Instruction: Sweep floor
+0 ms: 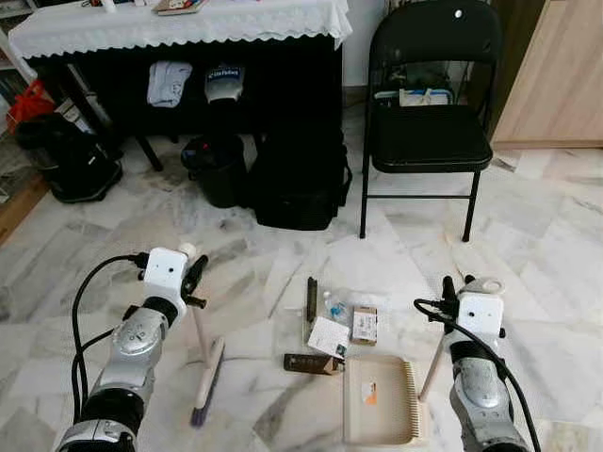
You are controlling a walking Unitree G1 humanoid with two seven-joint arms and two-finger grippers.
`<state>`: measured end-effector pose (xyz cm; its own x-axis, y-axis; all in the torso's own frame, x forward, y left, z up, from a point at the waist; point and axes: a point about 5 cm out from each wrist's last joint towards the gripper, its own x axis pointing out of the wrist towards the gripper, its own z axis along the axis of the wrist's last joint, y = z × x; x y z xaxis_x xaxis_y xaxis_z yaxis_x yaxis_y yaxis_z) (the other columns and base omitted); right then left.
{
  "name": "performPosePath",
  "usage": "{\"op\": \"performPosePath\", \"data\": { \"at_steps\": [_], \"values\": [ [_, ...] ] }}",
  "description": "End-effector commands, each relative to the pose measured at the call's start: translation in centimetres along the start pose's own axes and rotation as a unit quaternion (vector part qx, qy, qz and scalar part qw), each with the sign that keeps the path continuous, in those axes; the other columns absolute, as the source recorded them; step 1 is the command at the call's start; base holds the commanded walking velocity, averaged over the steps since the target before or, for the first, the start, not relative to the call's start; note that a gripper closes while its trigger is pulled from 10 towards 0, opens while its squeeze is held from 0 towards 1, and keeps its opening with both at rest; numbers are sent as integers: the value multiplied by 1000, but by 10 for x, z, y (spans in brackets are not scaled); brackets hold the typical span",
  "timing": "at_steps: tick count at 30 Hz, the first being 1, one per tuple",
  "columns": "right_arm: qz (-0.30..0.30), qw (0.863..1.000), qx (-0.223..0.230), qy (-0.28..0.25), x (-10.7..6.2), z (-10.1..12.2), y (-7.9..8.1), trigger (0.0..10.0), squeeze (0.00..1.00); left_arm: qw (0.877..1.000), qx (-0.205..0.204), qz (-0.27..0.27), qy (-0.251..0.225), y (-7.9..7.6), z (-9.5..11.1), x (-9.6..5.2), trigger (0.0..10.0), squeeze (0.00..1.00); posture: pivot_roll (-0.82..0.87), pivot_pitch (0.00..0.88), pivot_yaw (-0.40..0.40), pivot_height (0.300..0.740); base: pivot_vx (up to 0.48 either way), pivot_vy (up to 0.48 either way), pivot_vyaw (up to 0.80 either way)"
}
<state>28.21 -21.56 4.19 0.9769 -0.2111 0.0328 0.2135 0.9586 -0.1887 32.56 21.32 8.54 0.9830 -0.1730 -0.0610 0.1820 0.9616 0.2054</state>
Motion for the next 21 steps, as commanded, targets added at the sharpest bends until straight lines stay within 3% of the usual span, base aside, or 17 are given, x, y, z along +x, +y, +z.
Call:
{"op": "performPosePath", "data": {
  "at_steps": [1,4,10,21],
  "values": [
    [10,1000,-4,19,-4,-7,4,10000,0,1000,-3,-6,20,7,-6,-4,10000,0,-31,130,126,740,0,0,0],
    [10,1000,-6,19,-3,-7,3,10000,0,998,-45,-8,35,6,-10,-4,10000,0,-35,128,123,740,0,0,0],
    [10,1000,-8,20,-2,-7,1,10000,0,996,-59,-38,49,0,-12,-3,10000,0,-34,122,120,740,0,0,0],
    [12,1000,-10,19,0,-7,0,10000,0,985,-169,-28,24,-1,-8,-1,10000,0,-33,115,105,740,0,0,0]
  ]
}}
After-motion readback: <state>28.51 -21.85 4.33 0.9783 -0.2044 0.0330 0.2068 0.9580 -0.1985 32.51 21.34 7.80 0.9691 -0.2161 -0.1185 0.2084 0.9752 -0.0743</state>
